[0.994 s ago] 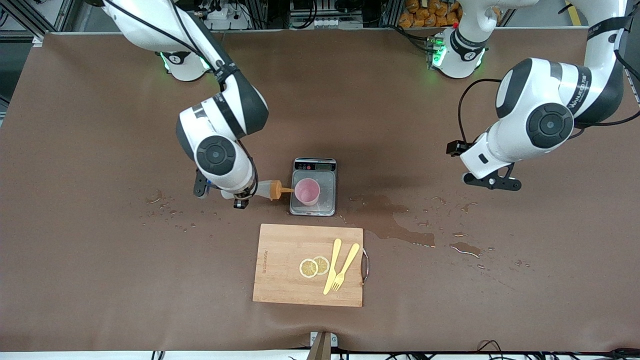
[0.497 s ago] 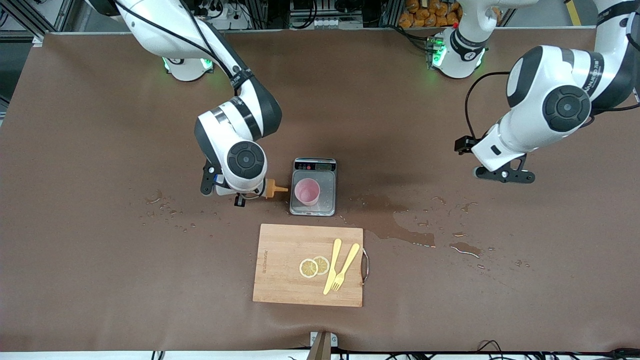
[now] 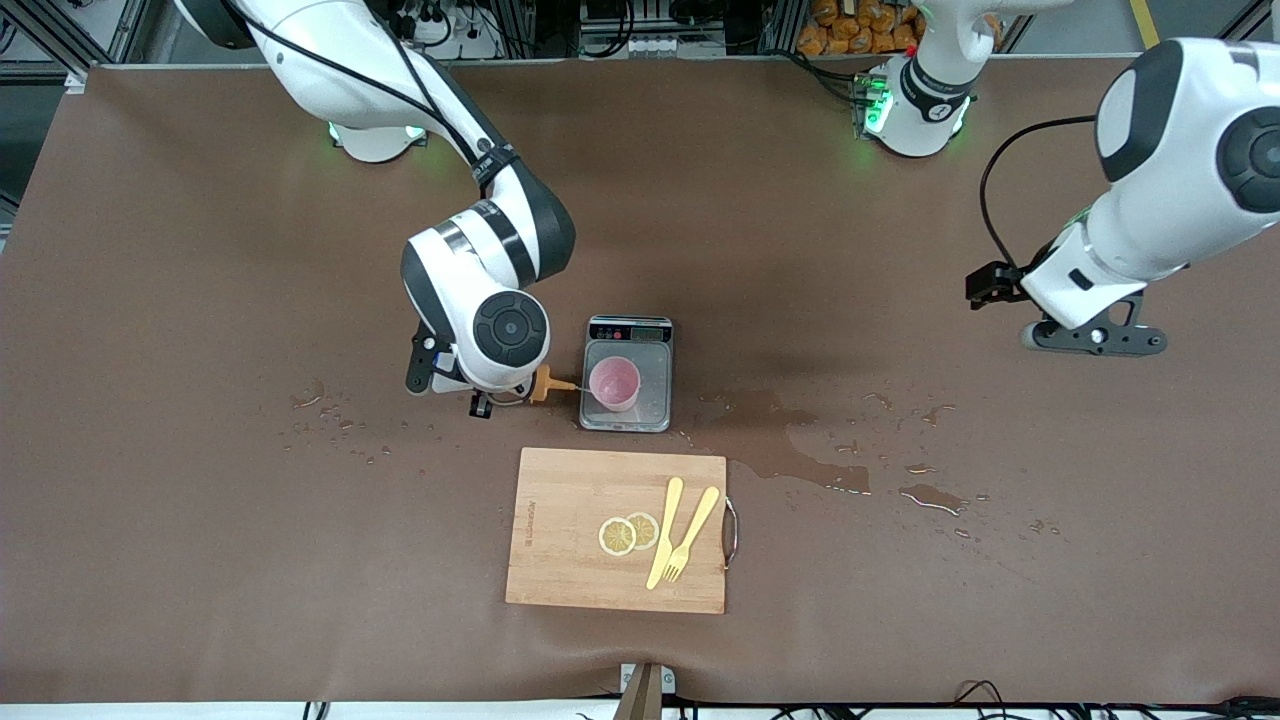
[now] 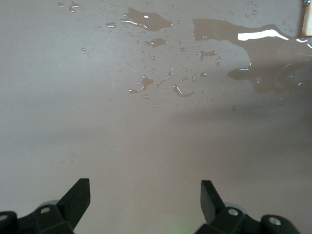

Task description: Add sauce to pink cup with both arms

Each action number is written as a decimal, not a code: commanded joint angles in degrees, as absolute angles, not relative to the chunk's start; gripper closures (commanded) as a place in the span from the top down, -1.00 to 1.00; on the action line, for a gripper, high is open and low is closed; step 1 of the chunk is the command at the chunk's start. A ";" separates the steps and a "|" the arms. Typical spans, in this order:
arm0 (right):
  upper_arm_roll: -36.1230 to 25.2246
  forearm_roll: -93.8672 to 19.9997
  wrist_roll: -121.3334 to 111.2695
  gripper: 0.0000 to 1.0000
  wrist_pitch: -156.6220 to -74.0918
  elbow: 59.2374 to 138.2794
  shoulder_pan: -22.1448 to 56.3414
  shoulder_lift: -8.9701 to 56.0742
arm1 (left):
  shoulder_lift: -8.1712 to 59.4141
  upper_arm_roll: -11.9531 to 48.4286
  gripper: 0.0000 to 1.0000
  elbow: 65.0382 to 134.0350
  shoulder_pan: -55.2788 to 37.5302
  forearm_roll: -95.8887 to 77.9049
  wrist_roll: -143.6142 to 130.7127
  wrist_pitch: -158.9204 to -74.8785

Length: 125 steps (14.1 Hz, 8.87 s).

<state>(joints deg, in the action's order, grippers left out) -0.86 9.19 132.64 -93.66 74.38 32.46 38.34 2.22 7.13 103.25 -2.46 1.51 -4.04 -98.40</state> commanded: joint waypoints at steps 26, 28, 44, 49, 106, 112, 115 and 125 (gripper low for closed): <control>-0.97 -11.84 113.66 -1.00 -94.22 71.80 16.10 30.24 | -1.76 3.34 1.00 90.00 -5.89 -2.02 -2.29 -88.06; -1.05 -18.34 108.57 -1.00 -94.13 73.12 12.06 28.84 | -1.67 3.51 1.00 90.00 -6.06 -0.63 -2.20 -88.42; -1.14 -50.26 64.99 -1.00 -86.67 86.74 -16.06 32.07 | -0.70 3.52 1.00 86.48 -6.33 -0.79 0.88 -86.75; -1.14 -54.22 53.11 -1.00 -79.99 88.41 -22.49 37.34 | -0.70 3.52 1.00 86.75 -5.98 -0.97 1.05 -86.75; -1.76 -27.34 32.87 1.00 -71.54 60.56 -12.40 36.40 | -0.70 3.08 1.00 87.01 -4.39 -3.08 1.49 -85.96; -1.40 -13.10 31.11 1.00 -69.89 63.01 -2.30 23.75 | -0.70 3.08 1.00 87.01 -4.39 -3.08 1.49 -85.96; -1.41 -13.10 30.07 1.00 -68.55 66.60 -1.85 17.43 | -0.70 3.08 1.00 87.01 -4.39 -3.08 1.49 -85.96; -1.23 -5.01 17.40 1.00 -87.36 95.99 -2.02 -6.86 | -0.70 3.08 1.00 86.92 -4.39 -3.08 1.49 -85.96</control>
<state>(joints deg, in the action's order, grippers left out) -1.54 -6.32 18.37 -85.49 94.43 -1.81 -6.04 -0.72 2.93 87.76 -4.93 -1.87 0.52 -86.99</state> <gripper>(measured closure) 0.000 0.000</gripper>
